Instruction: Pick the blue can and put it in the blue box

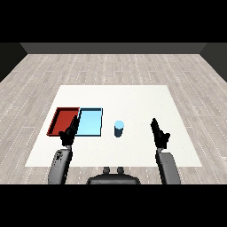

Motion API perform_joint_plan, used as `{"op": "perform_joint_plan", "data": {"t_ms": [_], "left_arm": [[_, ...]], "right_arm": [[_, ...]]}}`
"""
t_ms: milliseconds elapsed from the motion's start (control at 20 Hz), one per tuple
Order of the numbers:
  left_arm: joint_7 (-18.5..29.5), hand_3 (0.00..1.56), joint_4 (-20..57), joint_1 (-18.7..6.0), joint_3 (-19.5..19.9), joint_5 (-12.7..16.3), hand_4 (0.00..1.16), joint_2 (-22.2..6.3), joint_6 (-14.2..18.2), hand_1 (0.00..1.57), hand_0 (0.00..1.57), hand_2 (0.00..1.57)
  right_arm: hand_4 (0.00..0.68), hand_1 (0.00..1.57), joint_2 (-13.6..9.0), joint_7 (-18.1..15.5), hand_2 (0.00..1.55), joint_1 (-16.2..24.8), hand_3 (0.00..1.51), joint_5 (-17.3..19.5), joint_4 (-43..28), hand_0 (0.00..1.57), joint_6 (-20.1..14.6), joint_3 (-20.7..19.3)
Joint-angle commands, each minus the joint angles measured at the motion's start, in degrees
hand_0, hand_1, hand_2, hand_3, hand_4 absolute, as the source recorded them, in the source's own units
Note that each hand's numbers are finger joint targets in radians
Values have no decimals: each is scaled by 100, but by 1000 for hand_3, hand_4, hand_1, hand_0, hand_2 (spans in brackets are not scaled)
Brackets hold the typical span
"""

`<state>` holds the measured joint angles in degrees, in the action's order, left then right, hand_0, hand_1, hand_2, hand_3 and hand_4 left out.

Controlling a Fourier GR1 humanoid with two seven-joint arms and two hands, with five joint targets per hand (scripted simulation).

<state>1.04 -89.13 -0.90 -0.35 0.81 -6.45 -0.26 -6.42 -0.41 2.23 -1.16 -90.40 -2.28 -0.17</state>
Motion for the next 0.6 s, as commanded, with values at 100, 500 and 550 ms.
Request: {"op": "perform_joint_plan", "data": {"t_ms": [100,500,550], "left_arm": [[-176,0,-111,100,26,-134,0,105,68,0,0,0],[1633,0,-590,344,127,173,0,178,-275,0,0,0],[1767,0,-338,167,-13,69,0,391,-168,0,0,0]], "right_arm": [[0,0,-81,-41,0,553,0,19,-516,0,383,43],[0,0,125,-1121,0,1254,0,-1145,-1443,0,1413,193],[0,0,102,-1190,0,1074,0,-1170,-1038,0,1523,153]]}}
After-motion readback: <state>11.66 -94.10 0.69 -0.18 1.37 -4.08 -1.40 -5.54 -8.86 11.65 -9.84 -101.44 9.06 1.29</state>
